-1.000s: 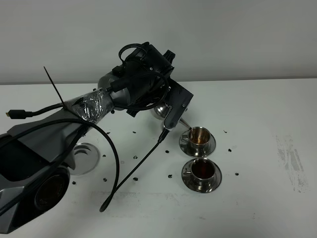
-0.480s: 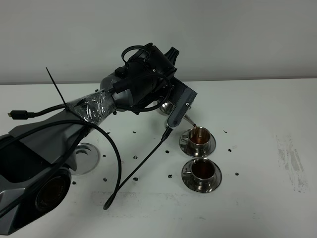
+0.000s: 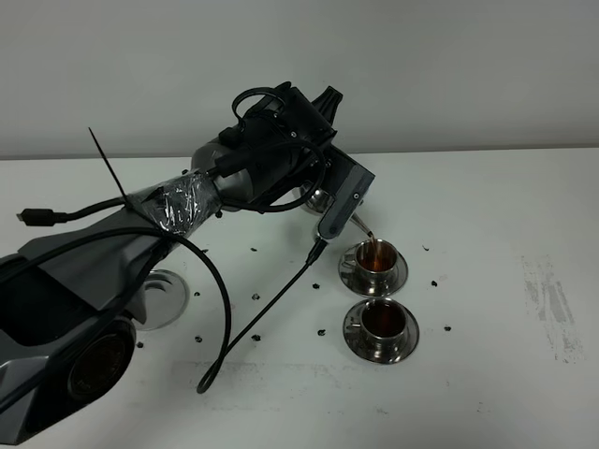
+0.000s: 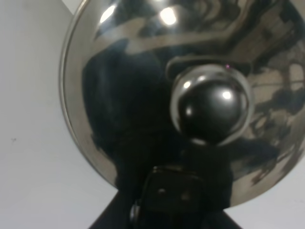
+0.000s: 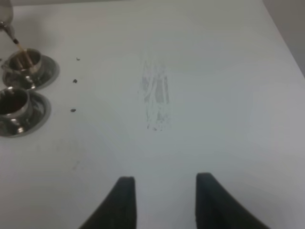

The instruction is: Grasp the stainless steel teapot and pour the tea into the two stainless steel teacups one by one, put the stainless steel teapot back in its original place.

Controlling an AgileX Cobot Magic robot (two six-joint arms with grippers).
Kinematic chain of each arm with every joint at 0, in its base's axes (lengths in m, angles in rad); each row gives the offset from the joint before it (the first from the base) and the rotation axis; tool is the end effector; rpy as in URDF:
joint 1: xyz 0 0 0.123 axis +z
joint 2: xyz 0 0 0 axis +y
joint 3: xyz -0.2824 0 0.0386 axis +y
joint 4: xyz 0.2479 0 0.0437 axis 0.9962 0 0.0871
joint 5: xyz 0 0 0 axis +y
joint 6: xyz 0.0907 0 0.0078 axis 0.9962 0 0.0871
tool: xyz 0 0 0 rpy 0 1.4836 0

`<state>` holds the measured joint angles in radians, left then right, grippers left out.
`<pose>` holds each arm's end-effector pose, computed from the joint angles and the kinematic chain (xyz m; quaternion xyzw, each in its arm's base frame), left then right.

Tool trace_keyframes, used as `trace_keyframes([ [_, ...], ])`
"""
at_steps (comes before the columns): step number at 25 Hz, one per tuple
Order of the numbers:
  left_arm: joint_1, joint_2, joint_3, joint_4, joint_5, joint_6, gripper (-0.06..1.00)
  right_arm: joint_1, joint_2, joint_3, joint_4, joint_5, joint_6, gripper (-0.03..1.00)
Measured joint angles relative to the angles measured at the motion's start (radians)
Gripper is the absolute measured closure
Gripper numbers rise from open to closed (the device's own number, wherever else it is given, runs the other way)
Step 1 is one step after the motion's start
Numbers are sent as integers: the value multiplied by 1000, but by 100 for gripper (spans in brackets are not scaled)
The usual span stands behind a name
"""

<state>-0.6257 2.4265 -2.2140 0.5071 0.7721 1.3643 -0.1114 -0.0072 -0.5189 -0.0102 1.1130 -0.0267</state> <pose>0.4621 -0.2958 0.2062 0.8272 0.4037 0.3249 0.2172 -0.0104 0.0003 0.2781 0.0368 0.8592 -0.0403 0.5087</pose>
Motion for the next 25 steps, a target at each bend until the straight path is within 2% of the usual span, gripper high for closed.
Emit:
trace_keyframes([
  [15, -13, 0, 0, 23, -10, 4, 74, 0, 0, 0, 0, 0, 0, 68],
  [25, -13, 0, 0, 25, -10, 48, 74, 0, 0, 0, 0, 0, 0, 68],
])
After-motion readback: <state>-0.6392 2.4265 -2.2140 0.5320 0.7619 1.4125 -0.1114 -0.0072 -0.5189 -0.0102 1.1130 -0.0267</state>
